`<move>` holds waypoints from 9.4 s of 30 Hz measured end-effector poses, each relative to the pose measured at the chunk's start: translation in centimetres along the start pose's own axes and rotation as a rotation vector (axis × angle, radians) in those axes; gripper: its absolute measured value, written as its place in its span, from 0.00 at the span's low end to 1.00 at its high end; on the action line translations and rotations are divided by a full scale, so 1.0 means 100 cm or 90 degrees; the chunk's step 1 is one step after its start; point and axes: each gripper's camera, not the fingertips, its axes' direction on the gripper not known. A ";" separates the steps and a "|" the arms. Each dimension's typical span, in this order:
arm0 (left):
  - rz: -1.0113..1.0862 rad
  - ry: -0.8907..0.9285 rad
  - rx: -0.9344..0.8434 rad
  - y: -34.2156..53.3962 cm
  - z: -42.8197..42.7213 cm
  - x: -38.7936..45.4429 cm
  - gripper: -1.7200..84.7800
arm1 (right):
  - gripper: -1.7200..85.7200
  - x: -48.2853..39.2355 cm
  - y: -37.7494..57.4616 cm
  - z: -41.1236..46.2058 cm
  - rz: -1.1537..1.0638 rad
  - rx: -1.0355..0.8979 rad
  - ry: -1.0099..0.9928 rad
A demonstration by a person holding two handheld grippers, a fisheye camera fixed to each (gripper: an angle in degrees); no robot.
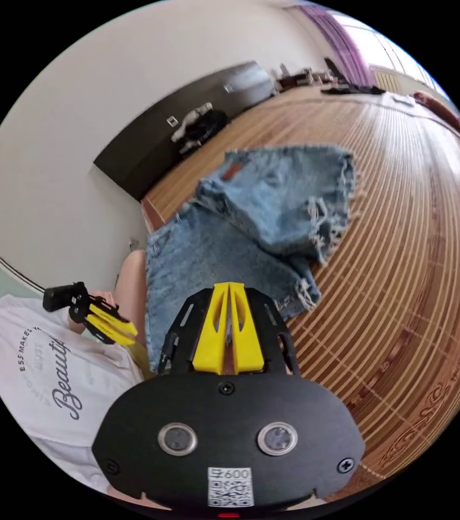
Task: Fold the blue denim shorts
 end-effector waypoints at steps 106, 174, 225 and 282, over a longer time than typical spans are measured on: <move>-0.452 -0.499 -0.031 0.019 -0.052 -0.253 0.02 | 0.01 -0.022 0.202 0.198 -0.060 -0.074 0.042; 0.006 -0.392 -0.074 -0.316 0.307 -0.284 0.02 | 0.01 0.120 -0.203 0.119 -0.045 -0.096 0.118; 0.001 -0.366 -0.069 -0.392 0.245 -0.259 0.02 | 0.01 0.230 -0.369 -0.063 0.175 -0.013 -0.125; -0.038 0.202 -0.047 -0.501 -0.037 -0.476 0.03 | 0.01 0.201 -0.459 -0.018 -0.009 -0.117 -0.053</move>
